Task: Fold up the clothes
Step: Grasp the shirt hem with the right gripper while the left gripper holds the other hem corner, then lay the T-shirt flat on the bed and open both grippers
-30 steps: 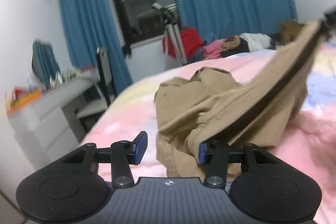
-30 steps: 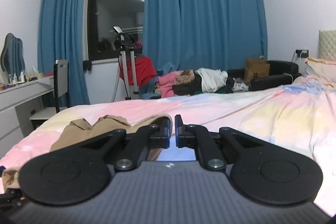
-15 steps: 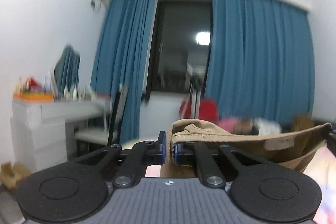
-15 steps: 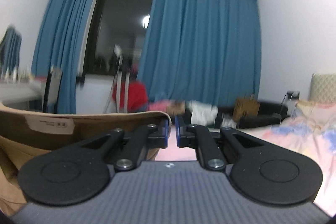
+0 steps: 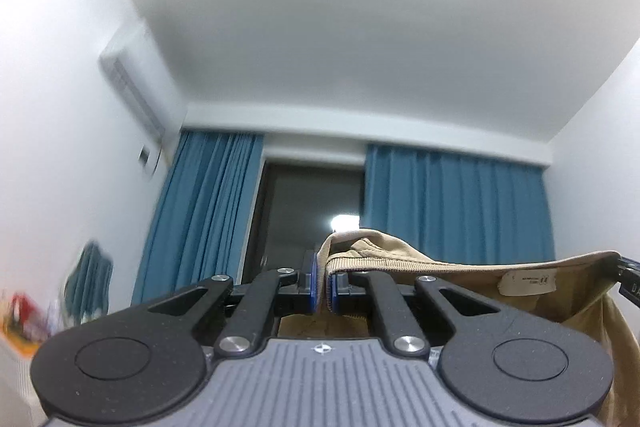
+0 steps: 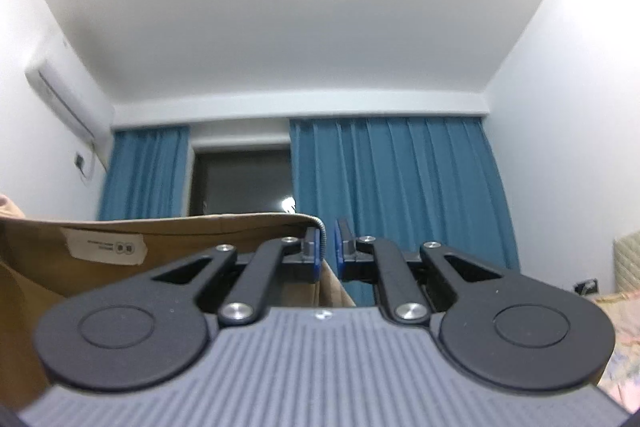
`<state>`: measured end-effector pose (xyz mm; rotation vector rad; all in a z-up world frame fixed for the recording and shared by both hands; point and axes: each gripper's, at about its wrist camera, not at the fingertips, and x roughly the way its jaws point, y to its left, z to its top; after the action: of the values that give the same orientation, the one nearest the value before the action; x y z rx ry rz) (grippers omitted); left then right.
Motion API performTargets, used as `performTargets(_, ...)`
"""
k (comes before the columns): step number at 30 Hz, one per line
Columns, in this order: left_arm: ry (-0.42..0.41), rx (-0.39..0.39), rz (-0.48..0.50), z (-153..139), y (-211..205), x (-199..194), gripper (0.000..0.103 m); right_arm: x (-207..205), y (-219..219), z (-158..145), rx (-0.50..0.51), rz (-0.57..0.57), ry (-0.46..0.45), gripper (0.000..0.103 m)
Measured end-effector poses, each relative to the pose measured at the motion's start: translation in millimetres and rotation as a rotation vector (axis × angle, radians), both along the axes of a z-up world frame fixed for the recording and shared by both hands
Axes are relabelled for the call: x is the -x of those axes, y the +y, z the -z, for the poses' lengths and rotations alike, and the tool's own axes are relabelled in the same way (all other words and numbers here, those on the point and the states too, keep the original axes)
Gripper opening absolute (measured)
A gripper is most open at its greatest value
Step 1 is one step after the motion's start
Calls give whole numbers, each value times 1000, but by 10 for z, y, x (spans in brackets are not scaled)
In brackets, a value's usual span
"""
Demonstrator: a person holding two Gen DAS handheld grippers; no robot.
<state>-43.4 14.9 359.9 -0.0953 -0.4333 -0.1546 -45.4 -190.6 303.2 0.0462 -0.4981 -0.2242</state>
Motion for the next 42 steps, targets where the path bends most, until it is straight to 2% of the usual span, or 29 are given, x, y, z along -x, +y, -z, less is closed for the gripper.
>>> performTargets(3,-36,-14,15,-369,-30,141,8,208,-74,-359,-20,-33,-35,9)
performTargets(6,-22,-25,24,-586,-90,130,8,262,-109,-576,-24,-44,-32,9)
performTargets(10,82,-30,42,-569,-140,-289,10,-6,-146,-609,-26,-50,58,9)
performTargets(13,177,-36,44,-302,-197,-829,10,-427,-224,-442,-46,-58,169,9)
performTargets(18,341,-42,20,408,-337,-2082,12,-1392,-345,173,-50,-25,328,9)
performTargets(20,385,-43,9,766,-390,-2635,13,-1842,-364,524,-48,-10,386,9)
performTargets(23,448,-44,-15,1405,-517,-3502,14,-2559,-463,1202,-63,1,443,10)
performTargets(24,462,-39,-16,1635,-559,-3748,14,-2758,-505,1454,-79,-3,433,10)
performTargets(26,470,4,8,2187,-602,-4086,15,-3108,-569,1933,-101,4,425,10)
performTargets(29,525,-25,-20,2918,-765,-4621,15,-3667,-623,2703,-109,42,476,10)
performTargets(33,696,-79,-36,3811,-934,-5376,15,-4362,-761,3560,-142,54,638,10)
performTargets(36,821,-101,-53,4371,-993,-5829,18,-4742,-799,4070,-143,31,773,10)
performTargets(38,904,-121,-48,4660,-1012,-6001,18,-4935,-840,4292,-158,9,853,10)
performTargets(41,1010,-158,-46,5025,-1033,-6198,26,-5096,-922,4419,-214,-40,926,12)
performTargets(42,1015,-168,-56,5101,-1036,-6210,28,-5149,-949,4458,-233,-57,949,22)
